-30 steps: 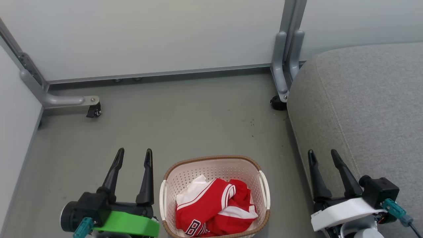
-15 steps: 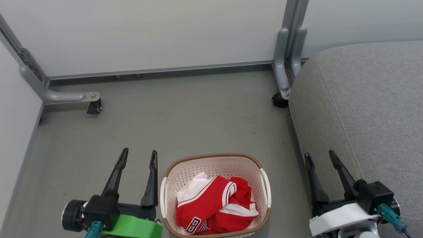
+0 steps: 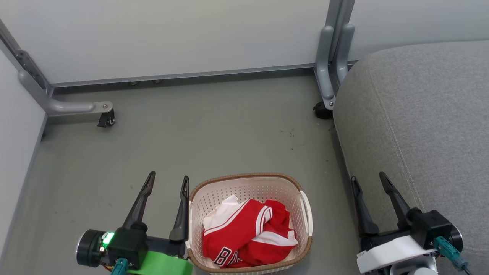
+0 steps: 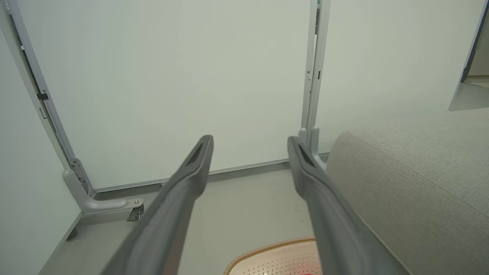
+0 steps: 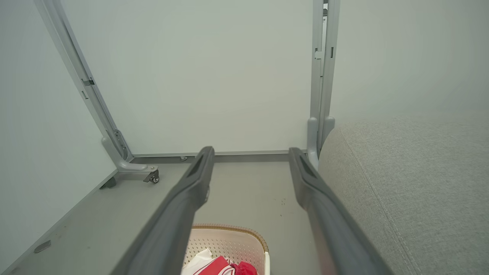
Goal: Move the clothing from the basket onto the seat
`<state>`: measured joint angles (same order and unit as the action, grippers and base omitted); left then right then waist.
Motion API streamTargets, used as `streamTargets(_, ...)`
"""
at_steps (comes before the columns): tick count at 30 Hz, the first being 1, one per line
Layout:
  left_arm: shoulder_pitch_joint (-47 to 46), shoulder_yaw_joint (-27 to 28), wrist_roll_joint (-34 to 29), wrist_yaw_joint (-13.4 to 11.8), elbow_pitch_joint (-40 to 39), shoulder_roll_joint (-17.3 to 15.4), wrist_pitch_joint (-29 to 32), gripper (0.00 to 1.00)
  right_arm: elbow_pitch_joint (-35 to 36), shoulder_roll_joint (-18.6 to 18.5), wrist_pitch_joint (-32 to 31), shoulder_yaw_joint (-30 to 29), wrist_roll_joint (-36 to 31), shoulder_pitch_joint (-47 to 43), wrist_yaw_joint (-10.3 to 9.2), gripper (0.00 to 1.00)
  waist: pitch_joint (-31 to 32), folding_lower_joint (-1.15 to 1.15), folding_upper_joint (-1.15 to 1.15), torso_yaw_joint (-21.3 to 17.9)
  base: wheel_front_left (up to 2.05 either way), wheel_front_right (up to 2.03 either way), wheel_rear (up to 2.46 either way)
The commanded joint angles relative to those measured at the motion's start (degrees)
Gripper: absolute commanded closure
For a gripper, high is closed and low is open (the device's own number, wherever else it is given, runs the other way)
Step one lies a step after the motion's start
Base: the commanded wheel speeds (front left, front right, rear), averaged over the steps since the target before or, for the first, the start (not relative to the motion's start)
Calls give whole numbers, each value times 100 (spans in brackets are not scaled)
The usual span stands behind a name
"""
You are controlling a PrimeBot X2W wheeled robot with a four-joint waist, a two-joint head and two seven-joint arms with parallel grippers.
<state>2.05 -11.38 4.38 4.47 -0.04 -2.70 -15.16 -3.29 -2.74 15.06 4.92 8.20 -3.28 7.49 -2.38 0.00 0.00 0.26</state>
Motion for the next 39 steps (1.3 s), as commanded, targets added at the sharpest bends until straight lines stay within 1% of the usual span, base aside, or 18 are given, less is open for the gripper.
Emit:
streamTargets(1,78,-17,-21,-5,17,-34,0,0,15,-26,18,-2,9,-72,0,0,-20,0,0,-6,0,0,0)
streamTargets(6,-6,-48,-40,-7,81,-34,0,0,32,-26,18,-9,13,8,0,0,-142,0,0,-10,0,0,0)
streamTargets(11,-151,-101,-42,-5,219,-33,0,0,16,-25,18,-17,-25,164,1,0,-396,0,0,-13,0,0,0)
streamTargets(16,-473,-257,-45,24,722,-31,1,0,27,-23,18,-292,159,460,0,0,-914,0,0,-45,0,0,0)
streamTargets(23,-1263,-683,-151,105,1512,-32,1,0,118,-22,18,-854,144,998,0,0,-1753,0,0,-170,0,0,0)
streamTargets(27,-1787,-1086,-490,187,2228,-106,1,0,227,-22,18,-1093,62,1249,0,0,-2193,0,0,-308,0,0,0)
streamTargets(32,-2534,-1411,-737,205,3114,-113,0,0,405,-22,18,-1280,69,1542,0,0,-2771,0,0,-518,0,0,0)
streamTargets(35,-2994,-1713,-809,255,3665,-96,0,0,529,-18,17,-1275,84,1689,0,0,-3109,0,0,-644,0,0,0)
streamTargets(39,-3729,-2129,-1041,292,4665,-155,0,0,695,-18,18,-1194,217,1916,0,0,-3578,0,0,-881,0,0,0)
